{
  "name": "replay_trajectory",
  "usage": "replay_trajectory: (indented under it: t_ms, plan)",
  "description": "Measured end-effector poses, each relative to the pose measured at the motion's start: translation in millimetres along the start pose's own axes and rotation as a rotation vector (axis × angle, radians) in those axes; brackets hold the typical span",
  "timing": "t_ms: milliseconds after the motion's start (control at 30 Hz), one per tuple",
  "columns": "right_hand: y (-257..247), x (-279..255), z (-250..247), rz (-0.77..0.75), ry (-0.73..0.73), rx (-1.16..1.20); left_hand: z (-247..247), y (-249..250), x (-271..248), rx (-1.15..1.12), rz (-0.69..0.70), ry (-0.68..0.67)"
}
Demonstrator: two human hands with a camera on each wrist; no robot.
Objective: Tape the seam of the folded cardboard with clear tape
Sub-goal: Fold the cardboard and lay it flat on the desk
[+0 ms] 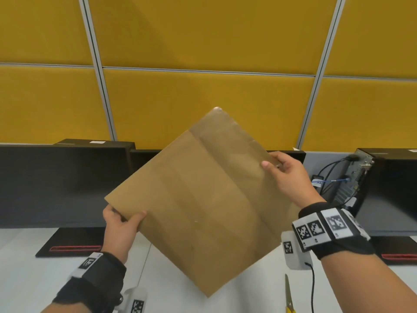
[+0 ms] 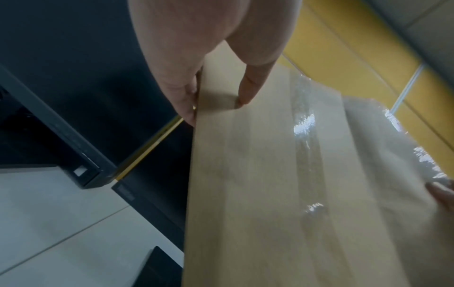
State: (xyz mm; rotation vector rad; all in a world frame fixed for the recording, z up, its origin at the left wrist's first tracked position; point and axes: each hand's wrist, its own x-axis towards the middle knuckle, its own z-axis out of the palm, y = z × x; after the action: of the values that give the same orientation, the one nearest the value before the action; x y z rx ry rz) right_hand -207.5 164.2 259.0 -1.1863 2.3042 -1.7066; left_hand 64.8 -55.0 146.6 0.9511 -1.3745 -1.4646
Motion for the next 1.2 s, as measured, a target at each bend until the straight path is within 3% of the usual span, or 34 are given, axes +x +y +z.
replay_trajectory:
  t_ms: [200, 367, 567, 700, 833, 1200]
  plan:
    - [-23.3, -0.3, 7.8, -0.106, -0.077, -0.132, -16.3, -9.5, 1.8, 0.164, 0.029, 0.192]
    - [-24.8, 2.6, 25.4, -0.117, -0.180, -0.240, -25.4, -37.1, -6.3, 0.550, -0.032, 0.093]
    - [-10.6, -4.7, 56.1, -0.083, -0.311, -0.295, -33.9, -80.7, -24.7, 0.787, -0.137, -0.115]
    - [2.4, -14.4, 79.7, -0.085, -0.380, -0.332, -29.8, -100.1, -32.2, 0.761, -0.176, -0.167]
    - [14.1, -21.2, 101.8, -0.131, -0.431, -0.400, -20.4, -111.2, -38.4, 0.777, -0.145, -0.141]
    - [82.2, -61.8, 159.9, -0.151, -0.560, -0.434, -21.8, -151.4, -39.0, 0.707, -0.275, -0.065]
